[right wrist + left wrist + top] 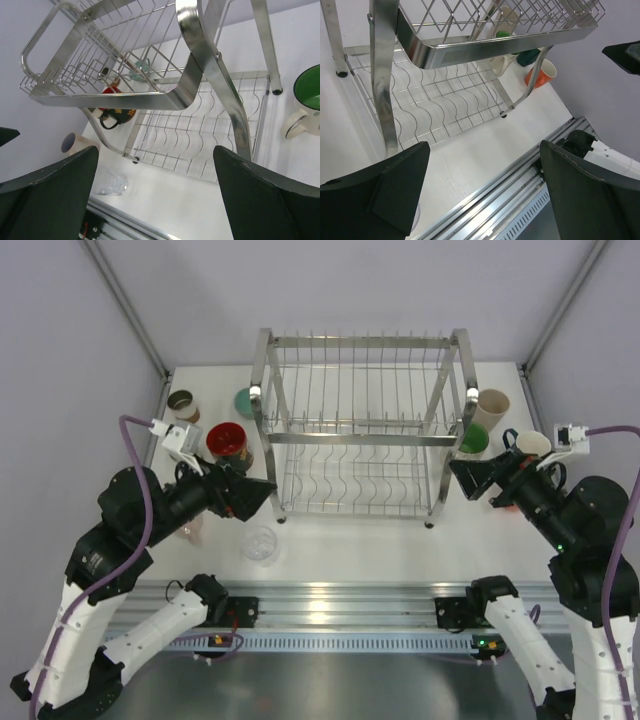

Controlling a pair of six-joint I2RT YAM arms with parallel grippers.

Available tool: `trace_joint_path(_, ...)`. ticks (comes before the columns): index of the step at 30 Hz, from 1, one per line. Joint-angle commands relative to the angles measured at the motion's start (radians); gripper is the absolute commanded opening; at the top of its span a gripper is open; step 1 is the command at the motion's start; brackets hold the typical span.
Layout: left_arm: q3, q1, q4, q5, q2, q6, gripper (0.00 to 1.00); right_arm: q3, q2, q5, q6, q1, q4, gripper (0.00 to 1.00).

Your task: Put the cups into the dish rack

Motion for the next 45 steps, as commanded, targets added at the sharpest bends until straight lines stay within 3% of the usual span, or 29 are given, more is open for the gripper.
trace_joint_path(1, -0.007, -0.002, 0.060, -0.021, -0.013, 0.007, 0.97, 0.008, -0.023, 0.054, -0.020, 0.005, 0.007, 0.99)
trace_joint_path(8, -0.042, -0.002, 0.038, -0.107, -0.021, -0.010, 0.94, 0.012, -0.031, 0.122, -0.029, 0.008, -0.021, 0.99)
trace_joint_path(17, -0.102, -0.002, -0.106, -0.260, -0.004, -0.037, 0.90, -0.027, -0.055, 0.180, -0.021, 0.006, -0.039, 0.99)
trace_joint_path(26, -0.160, -0.004, -0.118, -0.357, -0.021, -0.101, 0.90, -0.055, -0.054, 0.217, -0.049, 0.008, -0.056, 1.00)
trace_joint_path(31, -0.214, -0.002, -0.117, -0.430, 0.016, -0.187, 0.89, -0.080, -0.034, 0.384, -0.016, 0.008, -0.022, 0.99)
trace_joint_path(37, -0.200, -0.002, -0.120, -0.472, 0.041, -0.204, 0.89, -0.086, 0.020, 0.585, -0.015, 0.008, 0.113, 0.85)
trace_joint_path(45, -0.073, -0.002, -0.102, -0.644, -0.024, -0.231, 0.89, -0.017, 0.181, 0.743, -0.079, -0.007, 0.183, 0.70)
